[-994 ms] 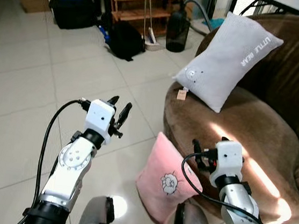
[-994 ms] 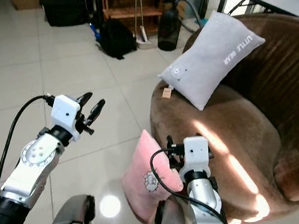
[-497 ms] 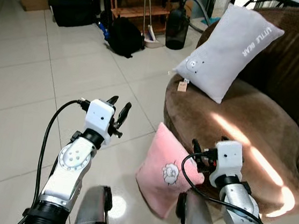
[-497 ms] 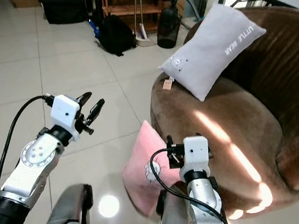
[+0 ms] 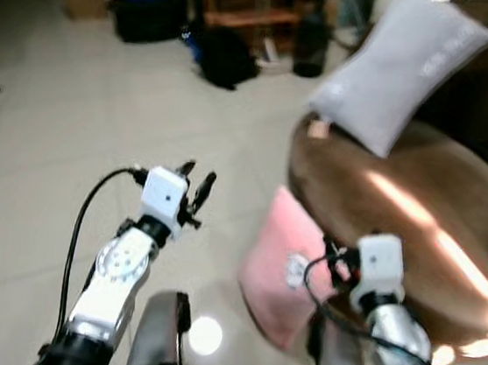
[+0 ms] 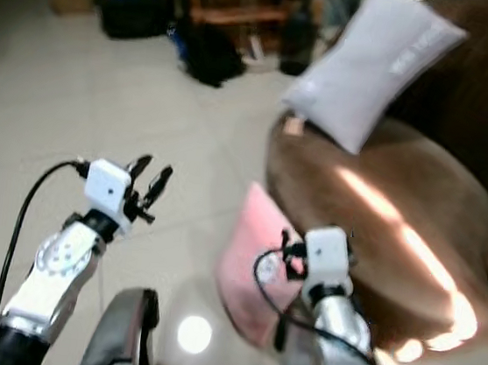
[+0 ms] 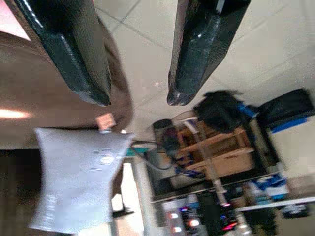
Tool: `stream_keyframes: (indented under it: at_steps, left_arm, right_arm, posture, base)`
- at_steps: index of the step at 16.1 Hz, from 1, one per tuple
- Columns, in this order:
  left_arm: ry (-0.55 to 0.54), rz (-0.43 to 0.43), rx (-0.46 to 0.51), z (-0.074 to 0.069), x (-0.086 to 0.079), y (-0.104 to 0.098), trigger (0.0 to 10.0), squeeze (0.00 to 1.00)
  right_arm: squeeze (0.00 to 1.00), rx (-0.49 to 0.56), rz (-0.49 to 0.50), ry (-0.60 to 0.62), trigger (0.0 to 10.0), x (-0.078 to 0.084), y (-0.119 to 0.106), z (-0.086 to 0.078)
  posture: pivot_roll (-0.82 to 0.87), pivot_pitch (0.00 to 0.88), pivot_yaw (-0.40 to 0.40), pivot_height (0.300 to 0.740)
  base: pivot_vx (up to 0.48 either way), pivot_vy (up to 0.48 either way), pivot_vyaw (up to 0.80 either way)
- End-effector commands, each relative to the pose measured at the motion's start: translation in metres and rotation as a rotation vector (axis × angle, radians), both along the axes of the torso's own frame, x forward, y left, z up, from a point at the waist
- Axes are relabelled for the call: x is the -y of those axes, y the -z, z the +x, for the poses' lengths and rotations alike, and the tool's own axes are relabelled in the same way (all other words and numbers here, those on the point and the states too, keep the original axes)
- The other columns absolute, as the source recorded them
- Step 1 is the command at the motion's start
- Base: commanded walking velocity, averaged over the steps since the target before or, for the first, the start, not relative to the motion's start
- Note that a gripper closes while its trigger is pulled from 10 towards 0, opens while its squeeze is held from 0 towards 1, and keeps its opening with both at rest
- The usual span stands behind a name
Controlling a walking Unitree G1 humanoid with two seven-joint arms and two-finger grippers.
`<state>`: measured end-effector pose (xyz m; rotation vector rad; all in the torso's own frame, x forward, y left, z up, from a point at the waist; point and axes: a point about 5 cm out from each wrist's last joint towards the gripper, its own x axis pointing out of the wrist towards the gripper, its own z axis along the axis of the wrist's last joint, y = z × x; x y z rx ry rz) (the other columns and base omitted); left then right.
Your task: Move the pillow to the sofa from floor
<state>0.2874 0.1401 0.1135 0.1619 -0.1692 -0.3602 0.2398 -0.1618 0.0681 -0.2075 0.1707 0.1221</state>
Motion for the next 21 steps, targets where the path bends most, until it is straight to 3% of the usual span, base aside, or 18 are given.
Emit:
stream_keyframes:
  at_steps: [1,10,12,13,14,21]
  left_arm:
    - [-0.014,0.013,0.011,0.003,-0.006,-0.005,10.0,0.0]
    - [-0.026,0.016,0.005,0.004,-0.007,-0.004,10.0,0.0]
    - [-0.003,0.013,-0.008,0.004,-0.005,-0.003,10.0,0.0]
    - [0.012,0.03,-0.022,0.003,-0.006,0.0,10.0,0.0]
    - [0.018,0.043,-0.029,0.002,-0.007,0.002,10.0,0.0]
    - [0.085,0.117,-0.091,-0.019,-0.024,0.005,10.0,0.0]
  right_arm:
    - [0.0,0.049,0.004,-0.015,10.0,-0.005,-0.01,0.007]
    - [0.0,0.051,0.034,0.008,10.0,-0.005,-0.009,0.009]
    - [0.0,-0.011,0.068,0.012,10.0,-0.006,0.001,0.017]
    - [0.93,-0.04,0.081,0.016,10.0,-0.006,0.01,0.025]
    - [1.0,-0.054,0.082,0.018,10.0,-0.006,0.014,0.028]
    - [1.0,-0.141,0.132,0.213,10.0,0.009,0.033,0.066]
  posture:
    - [-0.07,0.002,0.071,0.532]
    - [-0.07,0.008,0.075,0.532]
    - [-0.06,0.016,0.082,0.532]
    - [-0.04,0.023,0.082,0.532]
    - [-0.04,0.025,0.082,0.532]
    - [0.07,0.158,0.1,0.532]
  base:
    - [0.0,0.0,0.0]
    - [0.0,0.0,0.0]
    - [0.0,0.0,0.0]
    - [0.0,0.0,0.0]
    - [0.0,0.0,0.0]
    - [0.0,0.0,0.0]
